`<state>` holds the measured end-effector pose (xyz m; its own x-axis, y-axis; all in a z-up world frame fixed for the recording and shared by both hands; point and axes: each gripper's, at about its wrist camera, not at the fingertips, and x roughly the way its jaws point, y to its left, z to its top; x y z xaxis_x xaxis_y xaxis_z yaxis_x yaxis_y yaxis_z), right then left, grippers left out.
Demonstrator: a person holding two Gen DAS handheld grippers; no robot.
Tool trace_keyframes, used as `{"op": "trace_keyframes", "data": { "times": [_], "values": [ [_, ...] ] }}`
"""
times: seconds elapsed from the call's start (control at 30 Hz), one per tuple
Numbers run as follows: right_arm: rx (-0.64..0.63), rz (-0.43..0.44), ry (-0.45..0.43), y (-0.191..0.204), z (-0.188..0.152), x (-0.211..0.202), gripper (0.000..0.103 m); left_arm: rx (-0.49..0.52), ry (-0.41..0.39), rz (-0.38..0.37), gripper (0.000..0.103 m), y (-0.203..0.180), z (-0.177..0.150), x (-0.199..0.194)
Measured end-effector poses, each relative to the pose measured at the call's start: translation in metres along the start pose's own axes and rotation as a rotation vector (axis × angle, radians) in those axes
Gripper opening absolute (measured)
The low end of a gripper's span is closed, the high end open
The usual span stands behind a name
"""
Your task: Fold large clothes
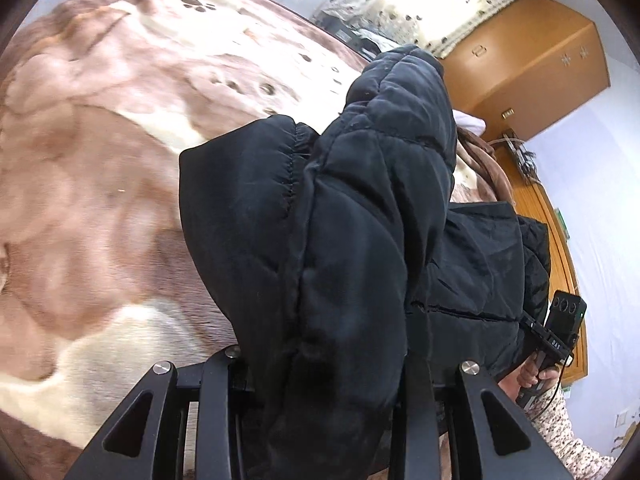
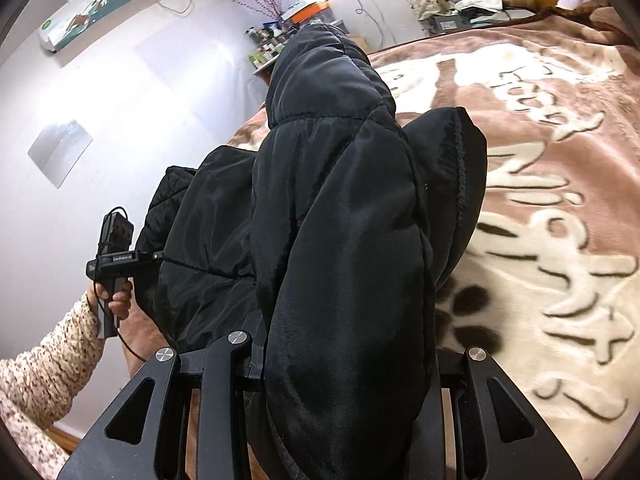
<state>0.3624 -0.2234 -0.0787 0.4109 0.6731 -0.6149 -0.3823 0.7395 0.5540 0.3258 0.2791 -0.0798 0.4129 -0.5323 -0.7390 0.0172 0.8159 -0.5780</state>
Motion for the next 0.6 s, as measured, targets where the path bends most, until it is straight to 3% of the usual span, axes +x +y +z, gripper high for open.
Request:
{"op": "trace_keyframes", "data": {
  "times": [0.3, 0.6],
  "values": [
    [0.031, 0.025, 0.013, 0.005, -0.007, 0.034, 0.035, -0.035, -0.012, 0.042, 0.033, 0.035, 0.006, -0.008],
    [0.075, 0.009, 0.05, -0.018, -0.03, 0.049, 0.035, -0.126, 0.02, 0.045, 0.036, 0.083, 0.0, 0.015]
  ]
}}
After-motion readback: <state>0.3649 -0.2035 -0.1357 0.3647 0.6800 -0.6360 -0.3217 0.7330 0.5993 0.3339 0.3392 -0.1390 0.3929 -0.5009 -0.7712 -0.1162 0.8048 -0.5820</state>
